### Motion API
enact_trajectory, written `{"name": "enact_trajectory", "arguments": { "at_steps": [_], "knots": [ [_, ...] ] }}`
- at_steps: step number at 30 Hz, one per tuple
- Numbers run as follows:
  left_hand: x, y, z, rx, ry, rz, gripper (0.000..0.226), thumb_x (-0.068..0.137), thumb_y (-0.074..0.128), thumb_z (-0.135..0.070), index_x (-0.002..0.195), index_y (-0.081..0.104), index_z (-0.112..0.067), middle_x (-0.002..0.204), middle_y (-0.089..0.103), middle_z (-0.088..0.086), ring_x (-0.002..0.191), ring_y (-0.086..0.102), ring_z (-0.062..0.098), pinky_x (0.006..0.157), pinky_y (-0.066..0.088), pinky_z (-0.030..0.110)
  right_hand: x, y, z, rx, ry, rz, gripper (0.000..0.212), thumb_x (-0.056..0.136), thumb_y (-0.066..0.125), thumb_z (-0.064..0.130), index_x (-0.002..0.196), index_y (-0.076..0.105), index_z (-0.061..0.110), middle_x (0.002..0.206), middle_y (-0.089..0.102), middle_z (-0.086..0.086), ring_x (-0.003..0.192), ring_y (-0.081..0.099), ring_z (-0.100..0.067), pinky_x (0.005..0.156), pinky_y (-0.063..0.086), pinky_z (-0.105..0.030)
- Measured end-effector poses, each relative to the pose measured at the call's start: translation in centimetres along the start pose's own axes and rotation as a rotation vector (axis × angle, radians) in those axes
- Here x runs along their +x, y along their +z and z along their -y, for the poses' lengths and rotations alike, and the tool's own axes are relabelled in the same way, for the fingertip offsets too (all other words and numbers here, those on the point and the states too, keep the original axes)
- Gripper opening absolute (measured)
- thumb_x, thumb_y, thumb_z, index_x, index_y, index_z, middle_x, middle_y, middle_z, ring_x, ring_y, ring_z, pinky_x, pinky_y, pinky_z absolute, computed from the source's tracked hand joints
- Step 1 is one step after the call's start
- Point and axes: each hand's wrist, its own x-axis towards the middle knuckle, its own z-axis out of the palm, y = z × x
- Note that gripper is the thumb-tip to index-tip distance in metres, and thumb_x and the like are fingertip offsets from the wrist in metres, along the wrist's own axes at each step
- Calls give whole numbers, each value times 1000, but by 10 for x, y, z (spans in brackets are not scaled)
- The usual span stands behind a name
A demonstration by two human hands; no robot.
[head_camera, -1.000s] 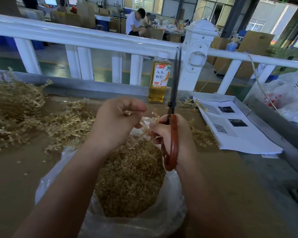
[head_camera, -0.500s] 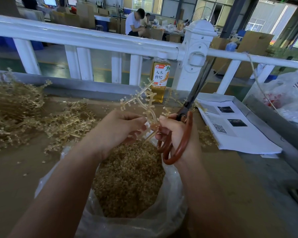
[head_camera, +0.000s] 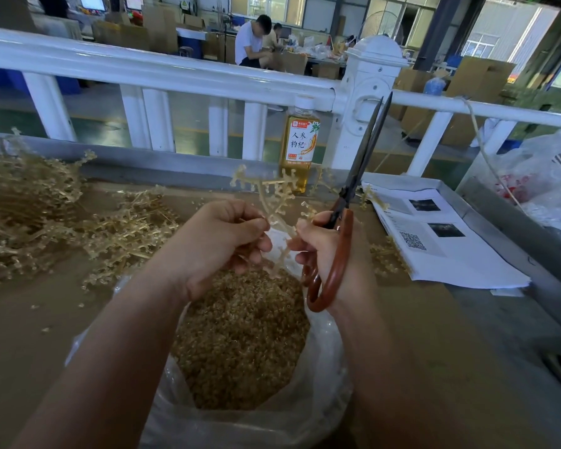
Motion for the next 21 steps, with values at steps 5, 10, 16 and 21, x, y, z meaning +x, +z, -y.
{"name": "enact_trajectory", "arguments": {
  "at_steps": [5, 10, 16, 21],
  "knots": [
    [-1, -4, -2, -39, -65, 110, 1, 75, 61, -5, 76, 62, -4, 58, 64, 4, 51, 64, 13, 44, 50, 19, 6, -2, -4, -76, -81, -99, 19, 85, 63, 8, 81, 45, 14, 75, 54, 2, 59, 57, -6, 61, 46, -20],
    [-5, -1, -3, -74, -73, 218, 8, 65, 64, -19, 63, 69, -13, 60, 67, 8, 52, 66, 17, 42, 50, 20, 6, 0, -7, -85, -81, -117, 27, 83, 66, 9, 74, 42, 20, 73, 52, 5, 64, 54, -10, 73, 50, -35],
    [-2, 5, -3, -184, -84, 178, 22, 60, 64, -13, 81, 59, -7, 64, 69, 7, 56, 68, 18, 46, 54, 24, 5, 0, -9, -94, -118, -136, 29, 82, 68, 11, 72, 43, 22, 66, 54, 8, 44, 55, 2, 53, 49, -21],
    [0, 8, 0, -240, -91, 158, 9, 70, 61, -5, 77, 56, -5, 64, 69, 11, 61, 70, 22, 51, 57, 28, 4, 0, -8, -113, -101, -136, 22, 82, 68, 16, 75, 47, 19, 76, 60, -1, 57, 60, -7, 57, 51, -25]
  ]
}}
